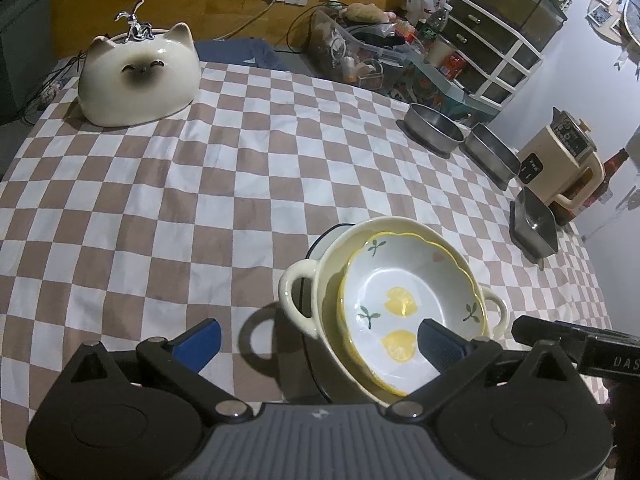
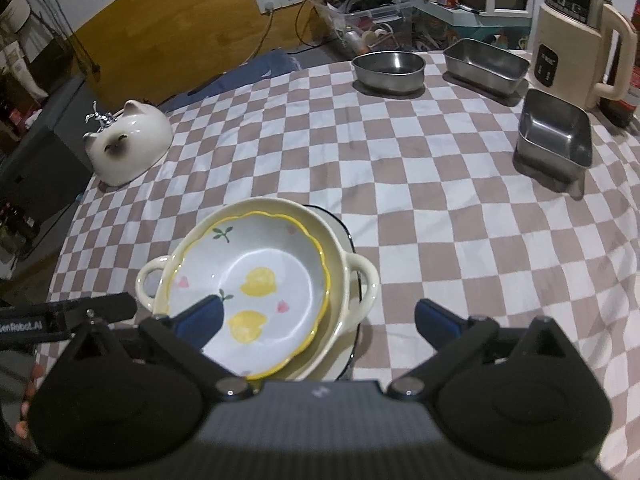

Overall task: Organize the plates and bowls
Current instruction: 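Move both tools to the square steel tray beside the cream kettle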

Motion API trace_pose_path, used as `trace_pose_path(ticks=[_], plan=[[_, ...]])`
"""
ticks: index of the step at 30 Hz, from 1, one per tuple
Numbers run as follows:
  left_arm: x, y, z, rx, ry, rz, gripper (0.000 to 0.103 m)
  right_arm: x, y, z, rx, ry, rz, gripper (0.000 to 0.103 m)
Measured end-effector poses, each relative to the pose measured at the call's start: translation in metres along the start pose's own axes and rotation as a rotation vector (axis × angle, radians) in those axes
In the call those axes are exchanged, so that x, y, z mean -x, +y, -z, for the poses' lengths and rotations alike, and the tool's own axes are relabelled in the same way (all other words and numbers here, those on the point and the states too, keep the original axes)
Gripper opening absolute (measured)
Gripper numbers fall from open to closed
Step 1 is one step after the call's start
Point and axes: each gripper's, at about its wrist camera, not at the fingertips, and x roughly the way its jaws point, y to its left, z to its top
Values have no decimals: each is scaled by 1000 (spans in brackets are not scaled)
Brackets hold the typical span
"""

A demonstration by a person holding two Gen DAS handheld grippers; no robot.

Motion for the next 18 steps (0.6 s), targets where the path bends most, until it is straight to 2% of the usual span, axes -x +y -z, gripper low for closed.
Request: trace_pose_path(ticks=[9, 18], plan=[[10, -7, -2, -21, -49, 23, 103, 10, -4, 2, -1, -59, 29, 102], [13, -43, 9, 27, -131, -51, 103, 20, -48, -11, 27, -142, 16, 102]])
